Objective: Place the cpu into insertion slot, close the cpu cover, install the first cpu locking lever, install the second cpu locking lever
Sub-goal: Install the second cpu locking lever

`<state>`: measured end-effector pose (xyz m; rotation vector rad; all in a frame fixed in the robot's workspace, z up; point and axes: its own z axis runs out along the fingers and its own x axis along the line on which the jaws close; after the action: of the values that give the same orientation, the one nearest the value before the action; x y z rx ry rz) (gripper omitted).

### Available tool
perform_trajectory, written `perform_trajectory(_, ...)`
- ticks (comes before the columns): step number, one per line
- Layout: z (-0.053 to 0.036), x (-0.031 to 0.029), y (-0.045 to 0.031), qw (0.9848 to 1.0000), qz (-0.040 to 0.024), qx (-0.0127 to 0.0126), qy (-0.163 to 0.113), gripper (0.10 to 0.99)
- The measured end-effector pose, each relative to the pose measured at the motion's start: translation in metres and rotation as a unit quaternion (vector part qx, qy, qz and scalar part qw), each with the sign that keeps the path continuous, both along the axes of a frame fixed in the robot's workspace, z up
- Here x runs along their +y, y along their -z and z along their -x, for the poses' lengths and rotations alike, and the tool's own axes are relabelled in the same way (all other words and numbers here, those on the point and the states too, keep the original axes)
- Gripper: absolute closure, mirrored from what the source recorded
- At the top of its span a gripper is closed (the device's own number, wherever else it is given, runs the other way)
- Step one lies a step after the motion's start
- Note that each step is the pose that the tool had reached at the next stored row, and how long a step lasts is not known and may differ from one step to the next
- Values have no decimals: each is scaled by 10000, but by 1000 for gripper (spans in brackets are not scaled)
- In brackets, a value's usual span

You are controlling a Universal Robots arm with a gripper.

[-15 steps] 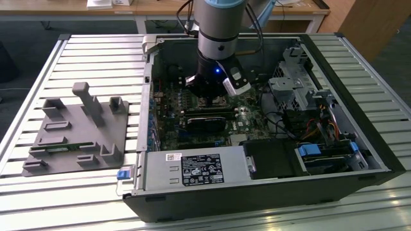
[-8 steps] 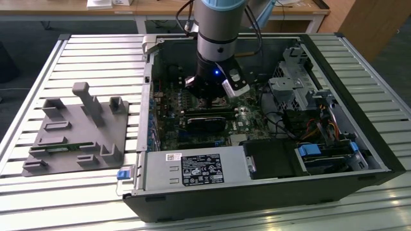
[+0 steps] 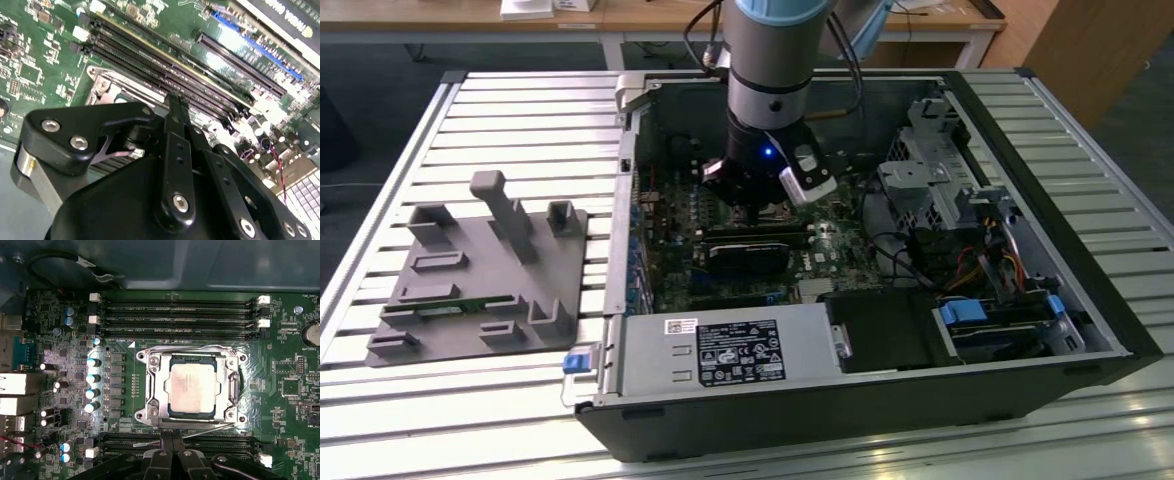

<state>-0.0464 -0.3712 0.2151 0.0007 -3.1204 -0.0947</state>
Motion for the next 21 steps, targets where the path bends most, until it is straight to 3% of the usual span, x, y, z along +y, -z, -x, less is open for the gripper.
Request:
perform_trajectory(7, 2, -26, 0, 10000, -37, 0, 0, 980)
perform_trajectory(21, 3, -68, 0, 10000, -46, 0, 0, 980)
